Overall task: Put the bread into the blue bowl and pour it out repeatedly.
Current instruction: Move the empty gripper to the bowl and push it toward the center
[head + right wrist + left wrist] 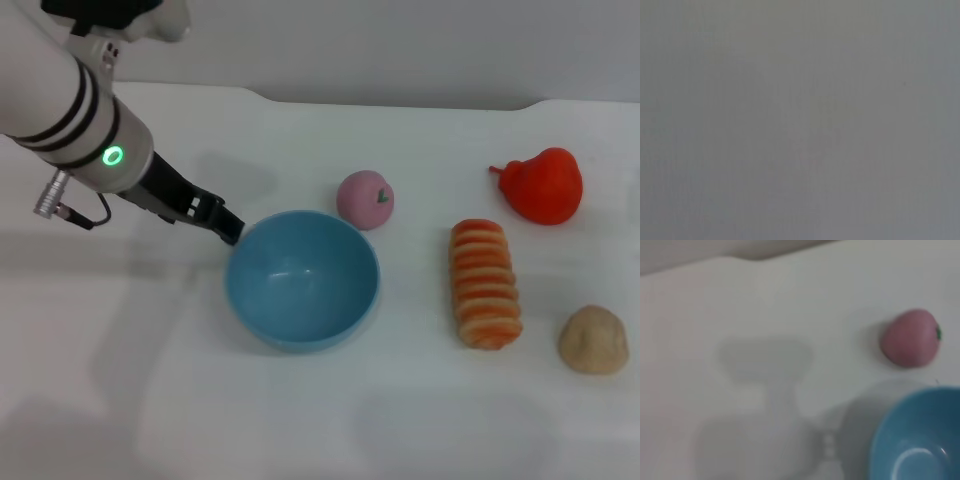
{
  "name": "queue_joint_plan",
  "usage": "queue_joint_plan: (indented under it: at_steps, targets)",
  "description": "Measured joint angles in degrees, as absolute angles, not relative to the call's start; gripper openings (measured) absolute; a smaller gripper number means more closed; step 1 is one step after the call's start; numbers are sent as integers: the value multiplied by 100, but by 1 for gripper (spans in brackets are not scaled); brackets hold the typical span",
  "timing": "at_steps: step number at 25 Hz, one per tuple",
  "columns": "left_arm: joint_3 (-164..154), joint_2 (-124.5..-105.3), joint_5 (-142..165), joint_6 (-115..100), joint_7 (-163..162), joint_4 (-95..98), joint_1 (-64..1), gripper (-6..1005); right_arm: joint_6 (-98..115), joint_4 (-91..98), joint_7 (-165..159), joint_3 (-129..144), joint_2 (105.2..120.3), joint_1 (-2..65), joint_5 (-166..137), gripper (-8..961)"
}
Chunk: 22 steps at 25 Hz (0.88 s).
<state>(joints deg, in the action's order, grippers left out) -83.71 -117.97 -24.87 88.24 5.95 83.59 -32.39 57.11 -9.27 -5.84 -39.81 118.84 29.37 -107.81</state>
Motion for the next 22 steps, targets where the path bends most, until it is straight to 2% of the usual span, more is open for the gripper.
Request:
queue_joint_plan:
  at_steps: [22]
  targets:
    - [-8794, -11839, -2675, 8325, 444, 6764, -4037, 784, 5718, -858, -571, -3981, 11891, 2947, -10785, 489]
